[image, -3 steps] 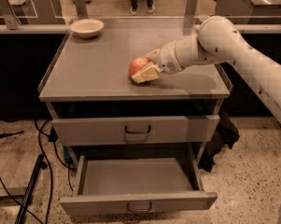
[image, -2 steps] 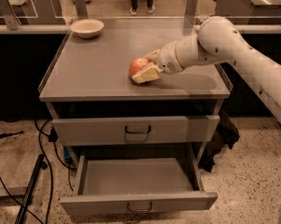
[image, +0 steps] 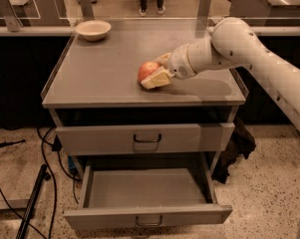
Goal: Pick apple from middle drawer and place on counter
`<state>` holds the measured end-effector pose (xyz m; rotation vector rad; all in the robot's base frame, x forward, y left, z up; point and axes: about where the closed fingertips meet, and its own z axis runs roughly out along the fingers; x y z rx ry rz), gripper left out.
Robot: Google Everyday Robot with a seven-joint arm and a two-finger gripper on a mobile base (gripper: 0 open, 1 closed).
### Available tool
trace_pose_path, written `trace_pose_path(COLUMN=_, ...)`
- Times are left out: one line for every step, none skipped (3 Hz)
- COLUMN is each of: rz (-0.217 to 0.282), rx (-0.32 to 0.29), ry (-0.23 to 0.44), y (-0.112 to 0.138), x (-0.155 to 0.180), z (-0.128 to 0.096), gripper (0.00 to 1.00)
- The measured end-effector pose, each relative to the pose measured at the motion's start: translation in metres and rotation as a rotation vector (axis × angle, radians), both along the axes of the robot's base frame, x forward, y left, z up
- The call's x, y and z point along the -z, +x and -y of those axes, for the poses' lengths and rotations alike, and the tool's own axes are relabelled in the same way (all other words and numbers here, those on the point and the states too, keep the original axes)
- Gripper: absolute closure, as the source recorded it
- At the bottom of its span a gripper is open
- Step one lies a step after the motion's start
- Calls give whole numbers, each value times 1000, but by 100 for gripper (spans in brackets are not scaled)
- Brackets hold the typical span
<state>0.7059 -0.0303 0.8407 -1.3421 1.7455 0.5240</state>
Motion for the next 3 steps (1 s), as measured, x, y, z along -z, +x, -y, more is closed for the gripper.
trace_pose_path(rz=0, rx=0, ry=0, y=0, x=0, z=0, gripper=11)
trace_pose_path(rz=0, rx=0, ry=0, y=0, x=0, z=0, gripper=0)
trace_pose_path(rz=0, rx=0, ry=0, y=0, x=0, z=0, gripper=0)
